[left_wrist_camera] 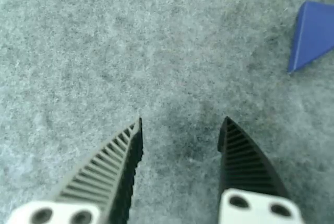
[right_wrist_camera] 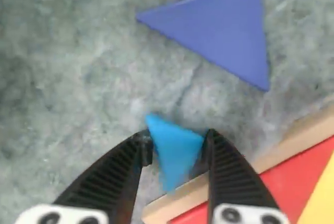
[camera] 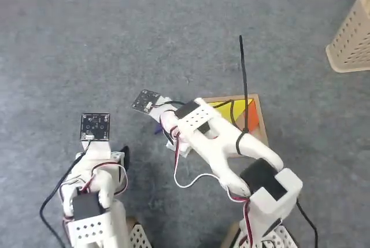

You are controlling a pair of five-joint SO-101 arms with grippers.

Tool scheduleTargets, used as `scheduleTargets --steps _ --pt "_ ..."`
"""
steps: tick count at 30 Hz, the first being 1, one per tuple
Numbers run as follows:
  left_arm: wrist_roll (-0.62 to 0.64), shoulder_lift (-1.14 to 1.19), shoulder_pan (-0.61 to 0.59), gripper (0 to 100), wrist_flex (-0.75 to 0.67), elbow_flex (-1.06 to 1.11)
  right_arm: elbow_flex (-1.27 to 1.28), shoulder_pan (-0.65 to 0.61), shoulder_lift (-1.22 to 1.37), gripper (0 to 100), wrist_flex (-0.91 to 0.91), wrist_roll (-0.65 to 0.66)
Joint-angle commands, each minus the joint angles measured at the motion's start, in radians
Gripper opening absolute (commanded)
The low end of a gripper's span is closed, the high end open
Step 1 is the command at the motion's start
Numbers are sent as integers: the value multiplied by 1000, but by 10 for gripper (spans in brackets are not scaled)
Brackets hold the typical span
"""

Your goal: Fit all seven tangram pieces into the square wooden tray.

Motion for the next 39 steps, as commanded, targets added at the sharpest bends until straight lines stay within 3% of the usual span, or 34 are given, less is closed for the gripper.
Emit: scheduleTargets --steps 1,15,23,28,34,39 --pt "8 -17 -5 225 6 -4 -44 31 -51 64 -1 8" --pt "8 -17 -5 225 6 -4 2 87 -420 56 188 -40" --pt "8 -17 -5 225 6 -4 175 303 -687 56 219 -35" --pt "8 -17 -5 225 6 -4 288 363 -742 56 216 -34" --pt "8 -17 -5 225 6 -4 255 318 -739 57 217 -43" --pt "8 -17 -5 225 6 -4 146 188 -621 116 213 -161"
